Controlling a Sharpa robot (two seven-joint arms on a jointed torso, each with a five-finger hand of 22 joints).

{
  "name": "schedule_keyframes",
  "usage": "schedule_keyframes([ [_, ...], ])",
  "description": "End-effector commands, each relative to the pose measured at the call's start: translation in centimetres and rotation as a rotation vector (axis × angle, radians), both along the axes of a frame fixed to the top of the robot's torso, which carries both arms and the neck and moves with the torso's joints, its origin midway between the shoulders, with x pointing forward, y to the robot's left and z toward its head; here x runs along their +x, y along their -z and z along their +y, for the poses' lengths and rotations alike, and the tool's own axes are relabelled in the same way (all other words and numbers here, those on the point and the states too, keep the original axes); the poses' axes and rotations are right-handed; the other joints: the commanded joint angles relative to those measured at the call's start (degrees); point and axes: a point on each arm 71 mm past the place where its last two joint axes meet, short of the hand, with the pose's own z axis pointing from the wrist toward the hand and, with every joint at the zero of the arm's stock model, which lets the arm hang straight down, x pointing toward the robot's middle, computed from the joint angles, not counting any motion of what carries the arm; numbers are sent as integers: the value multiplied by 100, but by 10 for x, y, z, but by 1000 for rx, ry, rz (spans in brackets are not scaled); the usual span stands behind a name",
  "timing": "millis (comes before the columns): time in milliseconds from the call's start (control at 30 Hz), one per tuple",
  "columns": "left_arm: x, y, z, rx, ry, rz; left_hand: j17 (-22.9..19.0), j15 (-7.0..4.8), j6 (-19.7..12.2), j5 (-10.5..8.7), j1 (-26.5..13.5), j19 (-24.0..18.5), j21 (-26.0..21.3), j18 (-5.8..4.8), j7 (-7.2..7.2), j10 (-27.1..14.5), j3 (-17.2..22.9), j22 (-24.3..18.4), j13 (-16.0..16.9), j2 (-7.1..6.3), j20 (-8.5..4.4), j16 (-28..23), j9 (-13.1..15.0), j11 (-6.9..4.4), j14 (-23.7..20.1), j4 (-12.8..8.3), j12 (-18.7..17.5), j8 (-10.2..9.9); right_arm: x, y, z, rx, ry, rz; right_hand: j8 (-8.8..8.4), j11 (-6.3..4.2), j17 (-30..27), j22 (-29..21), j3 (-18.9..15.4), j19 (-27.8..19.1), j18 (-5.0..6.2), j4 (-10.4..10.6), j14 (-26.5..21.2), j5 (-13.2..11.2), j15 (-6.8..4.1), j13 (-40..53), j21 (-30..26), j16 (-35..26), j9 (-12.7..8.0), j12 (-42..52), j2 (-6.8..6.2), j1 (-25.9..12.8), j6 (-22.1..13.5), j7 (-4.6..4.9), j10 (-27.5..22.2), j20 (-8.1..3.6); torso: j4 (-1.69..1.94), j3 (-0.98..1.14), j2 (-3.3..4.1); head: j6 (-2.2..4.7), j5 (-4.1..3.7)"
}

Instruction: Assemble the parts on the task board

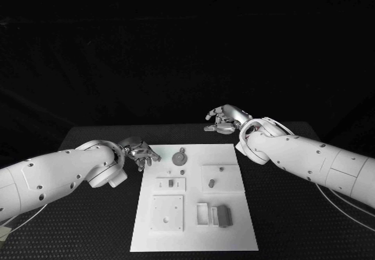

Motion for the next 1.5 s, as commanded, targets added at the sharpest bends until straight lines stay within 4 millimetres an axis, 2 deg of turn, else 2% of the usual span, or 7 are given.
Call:
schedule_keyframes([
  [33,-7,2,-3,33,-10,27,16,-89,54,112,-56,71,41,210,-13,81,2,133,-8,64,-65,45,9,-7,78,-74,45,31,0,1,0,-6,-6,8,21,11,7,90,10,2,447,34,-52,-15,-2,-10,-35,-23,-6,21,12,-46,18,49,-43,-32,-2,-8,1,-4,13],
  [100,-12,2,-4,59,-1,22,31,-115,91,365,-143,108,82,210,-32,125,13,134,-5,59,-90,62,10,-30,120,-134,74,58,0,1,-1,-7,-6,9,22,11,4,90,10,2,447,35,-54,-15,-2,-10,-35,-24,-6,21,11,-46,19,49,-44,-32,-4,-8,5,-8,11],
  [267,-24,9,-1,126,1,24,55,-152,148,481,-206,164,141,214,-61,190,48,137,0,32,-125,92,12,-64,185,-153,111,97,0,1,0,-6,-6,10,22,11,8,90,10,3,447,37,-52,-15,-2,-11,-35,-23,-6,22,11,-47,20,49,-44,-32,-1,-6,6,-20,24],
  [400,-31,13,-1,174,8,31,69,-175,179,504,-226,199,180,217,-76,227,75,140,6,11,-147,111,15,-85,223,-157,134,117,0,1,-1,-7,-5,11,23,11,8,90,11,3,447,38,-52,-15,-2,-11,-35,-23,-5,22,11,-47,21,49,-44,-32,-5,-1,6,-56,49],
  [700,-39,19,-7,276,50,66,91,-206,222,536,-267,244,238,216,-98,277,107,140,15,-8,-175,138,20,-112,273,-158,168,149,0,2,0,-7,-6,12,23,10,9,91,11,3,447,41,-51,-15,-2,-12,-35,-23,-5,24,10,-47,22,48,-44,-33,-7,-1,7,-69,59],
  [1133,-35,23,-21,387,75,52,104,-227,247,558,-308,271,279,215,-112,308,136,140,23,-12,-197,152,26,-131,309,-162,194,172,0,2,0,-7,-7,14,23,10,9,91,13,2,447,44,-52,-15,-3,-14,-35,-24,-6,26,9,-44,22,48,-45,-34,-13,-2,13,-90,44],
  [1500,-34,25,-33,411,104,57,106,-232,248,562,-320,276,289,214,-114,313,144,139,25,-12,-202,155,26,-135,317,-161,199,175,-1,2,0,-7,-8,15,22,10,4,91,14,1,447,46,-57,-15,-3,-15,-36,-28,-6,27,8,-44,21,48,-46,-34,-15,1,10,-89,24],
])
